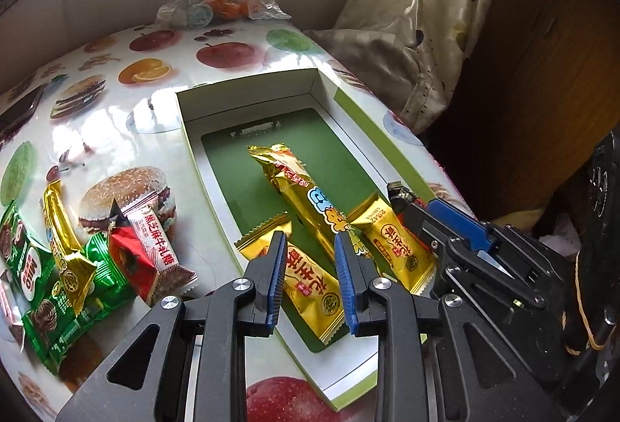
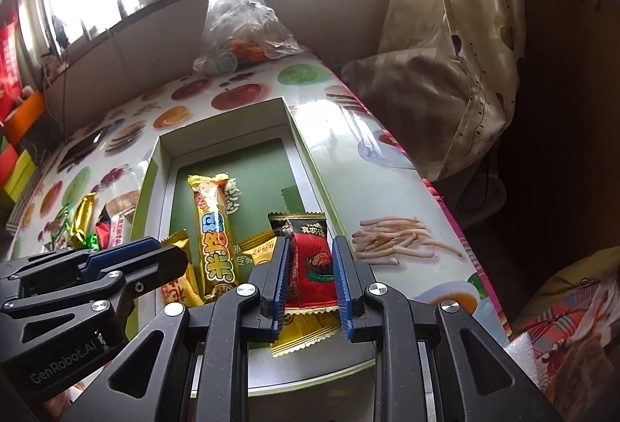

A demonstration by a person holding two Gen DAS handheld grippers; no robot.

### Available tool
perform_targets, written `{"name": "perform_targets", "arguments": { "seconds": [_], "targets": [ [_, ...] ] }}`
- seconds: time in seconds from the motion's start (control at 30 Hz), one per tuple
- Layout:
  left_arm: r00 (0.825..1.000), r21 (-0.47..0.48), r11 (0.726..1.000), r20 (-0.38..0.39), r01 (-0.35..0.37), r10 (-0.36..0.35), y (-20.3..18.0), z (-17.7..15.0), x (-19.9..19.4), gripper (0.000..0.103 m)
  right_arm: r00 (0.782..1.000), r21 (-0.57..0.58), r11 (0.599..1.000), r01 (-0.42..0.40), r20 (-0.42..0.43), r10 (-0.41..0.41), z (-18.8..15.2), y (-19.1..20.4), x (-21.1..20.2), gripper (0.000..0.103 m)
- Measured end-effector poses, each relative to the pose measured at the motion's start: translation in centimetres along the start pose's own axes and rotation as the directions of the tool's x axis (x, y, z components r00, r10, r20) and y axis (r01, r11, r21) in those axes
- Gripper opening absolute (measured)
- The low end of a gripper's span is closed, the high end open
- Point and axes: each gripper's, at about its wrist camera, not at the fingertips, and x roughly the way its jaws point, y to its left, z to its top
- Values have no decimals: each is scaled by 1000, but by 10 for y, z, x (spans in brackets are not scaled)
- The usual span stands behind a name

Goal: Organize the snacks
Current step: 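Lower the yellow pack into the green box with the left gripper while the right lowers the red packet, then open both grippers and withdraw them from the box toward the snack pile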

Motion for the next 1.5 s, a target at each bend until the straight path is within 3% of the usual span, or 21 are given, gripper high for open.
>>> {"name": "perform_targets", "arguments": {
  "seconds": [0.47, 0.6, 1.5],
  "targets": [
    [1000, -2, 1000, -1, -13, 13, 1, 0, 1, 27, 1000, 5, 1000, -12, 5, 12, 1, 1, 1, 26],
    [1000, 0, 1000, 7, -13, 13, 2, -1, -2, 41, 1000, 13, 1000, -22, 7, 22, 1, 1, 0, 30],
    [992, 13, 997, 101, -79, 77, 18, -18, -46, 41, 998, 15, 999, -44, 39, 43, -2, 18, -20, 44]
  ]
}}
